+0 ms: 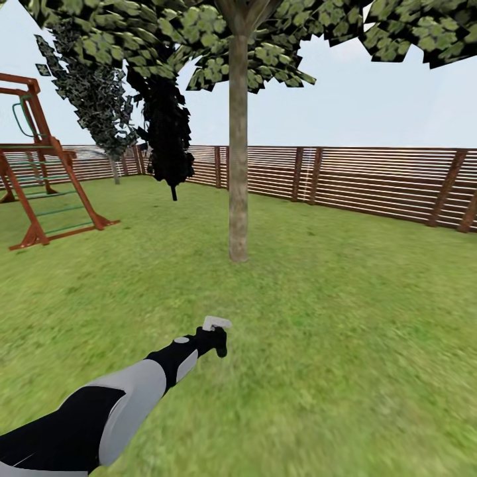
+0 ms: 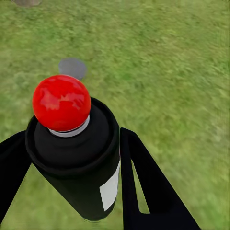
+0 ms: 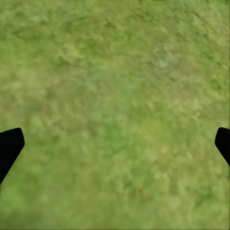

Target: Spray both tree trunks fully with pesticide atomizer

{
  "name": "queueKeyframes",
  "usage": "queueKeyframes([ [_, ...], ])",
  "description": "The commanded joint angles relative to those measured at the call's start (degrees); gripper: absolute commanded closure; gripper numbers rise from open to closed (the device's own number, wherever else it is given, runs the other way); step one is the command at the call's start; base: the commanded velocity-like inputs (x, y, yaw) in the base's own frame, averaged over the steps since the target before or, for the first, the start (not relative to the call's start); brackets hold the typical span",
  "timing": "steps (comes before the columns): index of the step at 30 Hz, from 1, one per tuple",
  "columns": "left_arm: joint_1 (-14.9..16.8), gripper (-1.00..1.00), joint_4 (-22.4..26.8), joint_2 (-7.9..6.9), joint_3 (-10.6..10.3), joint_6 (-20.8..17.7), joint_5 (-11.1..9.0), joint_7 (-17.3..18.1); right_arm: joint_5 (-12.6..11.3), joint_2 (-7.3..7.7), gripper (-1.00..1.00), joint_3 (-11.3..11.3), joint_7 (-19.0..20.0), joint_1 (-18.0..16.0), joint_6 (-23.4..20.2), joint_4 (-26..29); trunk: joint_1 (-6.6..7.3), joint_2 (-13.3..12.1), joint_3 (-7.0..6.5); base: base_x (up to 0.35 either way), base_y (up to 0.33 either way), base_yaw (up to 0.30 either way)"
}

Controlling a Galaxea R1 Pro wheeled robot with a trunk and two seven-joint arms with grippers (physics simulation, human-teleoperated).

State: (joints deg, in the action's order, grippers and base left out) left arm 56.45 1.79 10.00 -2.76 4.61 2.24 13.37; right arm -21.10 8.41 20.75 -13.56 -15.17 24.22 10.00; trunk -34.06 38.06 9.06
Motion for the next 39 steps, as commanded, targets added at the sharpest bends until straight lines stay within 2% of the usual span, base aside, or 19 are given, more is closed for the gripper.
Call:
queueKeyframes([
  [1, 0.07, 1.00, -0.08, 0.00, -0.22, 0.31, 0.22, 0.00, -0.44, 0.03, -1.00, 0.51, -0.24, -0.04, 0.13, 0.02, -0.05, 0.07, 0.09, 0.350, 0.000, 0.000],
  [39, 0.07, 1.00, -0.12, 0.00, -0.30, 0.37, 0.22, -0.01, -0.44, -0.15, -1.00, 0.52, -0.24, -0.04, 0.13, -0.03, -0.05, 0.07, 0.09, 0.350, 0.000, 0.000],
])
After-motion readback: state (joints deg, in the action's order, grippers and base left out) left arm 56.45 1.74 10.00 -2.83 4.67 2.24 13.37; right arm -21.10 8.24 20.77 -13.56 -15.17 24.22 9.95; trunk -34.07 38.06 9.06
